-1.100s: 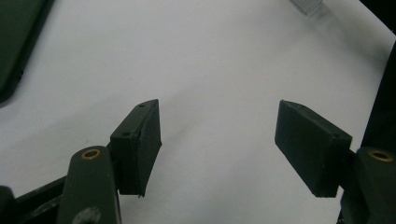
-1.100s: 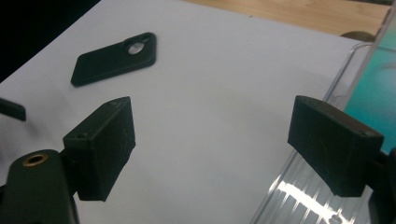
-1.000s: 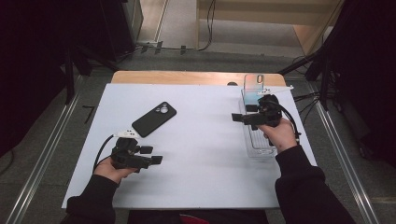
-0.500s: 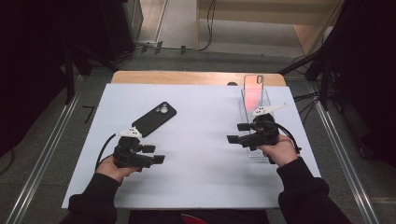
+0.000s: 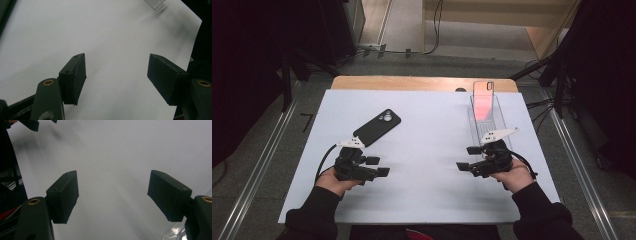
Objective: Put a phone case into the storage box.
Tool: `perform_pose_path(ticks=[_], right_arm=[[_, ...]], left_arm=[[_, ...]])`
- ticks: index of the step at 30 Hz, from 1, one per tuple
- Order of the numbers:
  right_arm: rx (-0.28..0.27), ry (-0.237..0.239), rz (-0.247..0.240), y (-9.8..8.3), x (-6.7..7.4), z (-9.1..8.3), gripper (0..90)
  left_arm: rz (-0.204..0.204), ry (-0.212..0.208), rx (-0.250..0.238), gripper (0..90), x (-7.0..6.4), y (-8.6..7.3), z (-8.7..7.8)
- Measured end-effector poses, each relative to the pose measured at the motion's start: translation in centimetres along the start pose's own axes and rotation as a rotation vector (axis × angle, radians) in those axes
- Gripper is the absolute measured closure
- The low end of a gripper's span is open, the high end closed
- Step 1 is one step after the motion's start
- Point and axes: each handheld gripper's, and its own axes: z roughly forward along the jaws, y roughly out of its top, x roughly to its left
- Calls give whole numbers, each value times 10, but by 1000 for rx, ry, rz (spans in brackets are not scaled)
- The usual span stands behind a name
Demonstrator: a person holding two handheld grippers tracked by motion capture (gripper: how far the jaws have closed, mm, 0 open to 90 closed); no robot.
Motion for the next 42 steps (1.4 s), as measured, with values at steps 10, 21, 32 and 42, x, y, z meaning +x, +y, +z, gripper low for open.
perform_pose_path(ticks=[10, 21, 32, 42], right_arm=[[26, 23, -1, -23, 3, 1, 227], [60, 7, -11, -40, 2, 3, 226], [94, 2, 11, -44, 0, 5, 226], [85, -6, 19, -46, 1, 1, 226]], left_arm=[[-10, -13, -5, 292, -3, -3, 0], [-1, -15, -5, 292, -6, -4, 2], [26, -22, 4, 261, -4, 2, 3], [22, 39, -37, 261, 12, 8, -6]])
